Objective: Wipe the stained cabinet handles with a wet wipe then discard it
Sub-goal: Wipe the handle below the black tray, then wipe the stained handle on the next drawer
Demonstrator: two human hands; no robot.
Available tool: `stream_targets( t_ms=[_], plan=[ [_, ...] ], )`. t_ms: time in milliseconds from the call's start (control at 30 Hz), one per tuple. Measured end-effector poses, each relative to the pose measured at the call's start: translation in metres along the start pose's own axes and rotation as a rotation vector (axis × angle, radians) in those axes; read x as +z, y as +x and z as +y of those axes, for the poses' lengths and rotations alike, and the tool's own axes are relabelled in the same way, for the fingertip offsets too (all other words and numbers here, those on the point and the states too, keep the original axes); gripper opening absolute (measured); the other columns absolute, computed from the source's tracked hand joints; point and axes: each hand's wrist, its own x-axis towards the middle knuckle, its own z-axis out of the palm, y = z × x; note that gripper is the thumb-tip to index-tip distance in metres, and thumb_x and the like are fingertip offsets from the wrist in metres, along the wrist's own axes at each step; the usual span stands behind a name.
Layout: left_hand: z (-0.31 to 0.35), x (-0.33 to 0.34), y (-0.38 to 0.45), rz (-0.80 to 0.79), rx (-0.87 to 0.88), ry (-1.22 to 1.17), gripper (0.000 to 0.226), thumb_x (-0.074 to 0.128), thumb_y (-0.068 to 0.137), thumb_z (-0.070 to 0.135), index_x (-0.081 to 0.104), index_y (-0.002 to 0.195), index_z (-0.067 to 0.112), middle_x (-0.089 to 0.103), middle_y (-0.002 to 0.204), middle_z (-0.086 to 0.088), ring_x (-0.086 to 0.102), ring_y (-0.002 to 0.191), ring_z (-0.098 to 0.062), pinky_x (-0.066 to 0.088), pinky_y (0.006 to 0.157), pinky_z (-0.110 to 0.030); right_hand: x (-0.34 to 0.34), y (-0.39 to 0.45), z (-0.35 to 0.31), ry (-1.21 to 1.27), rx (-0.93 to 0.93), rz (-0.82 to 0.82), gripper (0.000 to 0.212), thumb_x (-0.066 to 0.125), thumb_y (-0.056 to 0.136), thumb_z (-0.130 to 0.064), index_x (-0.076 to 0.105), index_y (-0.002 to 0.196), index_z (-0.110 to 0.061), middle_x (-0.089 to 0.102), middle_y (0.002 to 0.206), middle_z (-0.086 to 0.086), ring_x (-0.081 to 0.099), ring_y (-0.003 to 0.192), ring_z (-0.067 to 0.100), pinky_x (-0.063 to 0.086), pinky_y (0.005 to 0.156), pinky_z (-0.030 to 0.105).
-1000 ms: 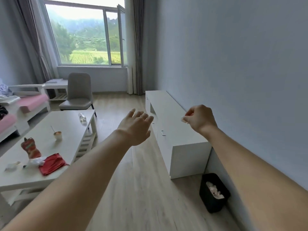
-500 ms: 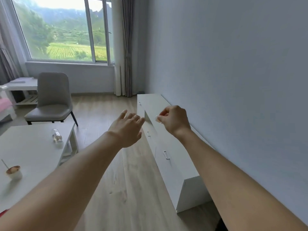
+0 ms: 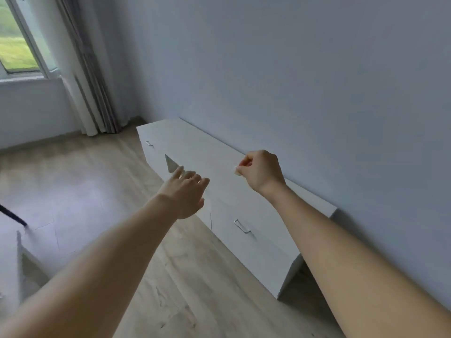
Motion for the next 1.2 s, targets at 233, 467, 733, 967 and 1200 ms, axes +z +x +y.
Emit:
stream_targets(
  t_ms=[233, 467, 733, 967, 1200],
  plan=[
    [-0.016, 0.069, 0.134, 0.034, 0.249, -0.009, 0.054, 0.037, 0.101, 0.039, 0.023, 0.147, 0.016, 0.033, 0.15, -0.002, 0.02, 0.143, -0.02, 0.003, 0.118, -0.041, 0.062, 0.102, 0.056, -0.026, 0.176, 0.16, 0.008, 0.069, 0.081, -0.016, 0.065, 0.076, -0.012, 0.067, 0.093, 0.009, 0.061, 0.089, 0.024, 0.053, 0.079, 0.035],
    [-0.036, 0.159, 0.246, -0.095, 0.407, -0.024, 0.051, 0.038, 0.101, 0.038, 0.026, 0.145, 0.016, 0.037, 0.147, -0.001, 0.024, 0.14, -0.019, 0.004, 0.117, -0.038, 0.152, 0.176, 0.126, -0.021, 0.394, 0.115, 0.013, 0.067, 0.083, -0.017, 0.06, 0.071, -0.017, 0.064, 0.097, 0.008, 0.061, 0.083, 0.024, 0.047, 0.07, 0.026],
    [-0.022, 0.255, 0.338, -0.146, 0.63, -0.015, 0.049, 0.038, 0.101, 0.036, 0.026, 0.144, 0.015, 0.031, 0.149, -0.003, 0.024, 0.14, -0.02, 0.005, 0.117, -0.038, 0.216, 0.195, 0.206, -0.018, 0.682, 0.175, 0.011, 0.066, 0.083, -0.017, 0.063, 0.074, -0.012, 0.06, 0.095, 0.007, 0.057, 0.078, 0.023, 0.04, 0.067, 0.026],
    [0.003, 0.372, 0.398, -0.089, 0.826, -0.03, 0.052, 0.036, 0.102, 0.032, 0.02, 0.148, 0.013, 0.026, 0.153, -0.004, 0.016, 0.143, -0.021, 0.003, 0.117, -0.037, 0.304, 0.185, 0.286, -0.047, 0.869, 0.319, 0.011, 0.067, 0.083, -0.019, 0.065, 0.078, -0.01, 0.059, 0.095, 0.008, 0.059, 0.081, 0.022, 0.046, 0.07, 0.029],
    [0.038, 0.562, 0.442, 0.423, 0.871, -0.142, 0.084, 0.085, 0.057, 0.015, 0.052, 0.134, 0.003, 0.043, 0.144, -0.018, 0.036, 0.136, -0.032, 0.019, 0.114, -0.048, 0.4, 0.175, 0.381, -0.03, 0.82, 0.542, 0.01, 0.069, 0.083, -0.021, 0.066, 0.077, -0.013, 0.057, 0.095, 0.004, 0.059, 0.084, 0.015, 0.041, 0.069, 0.022]
  ],
)
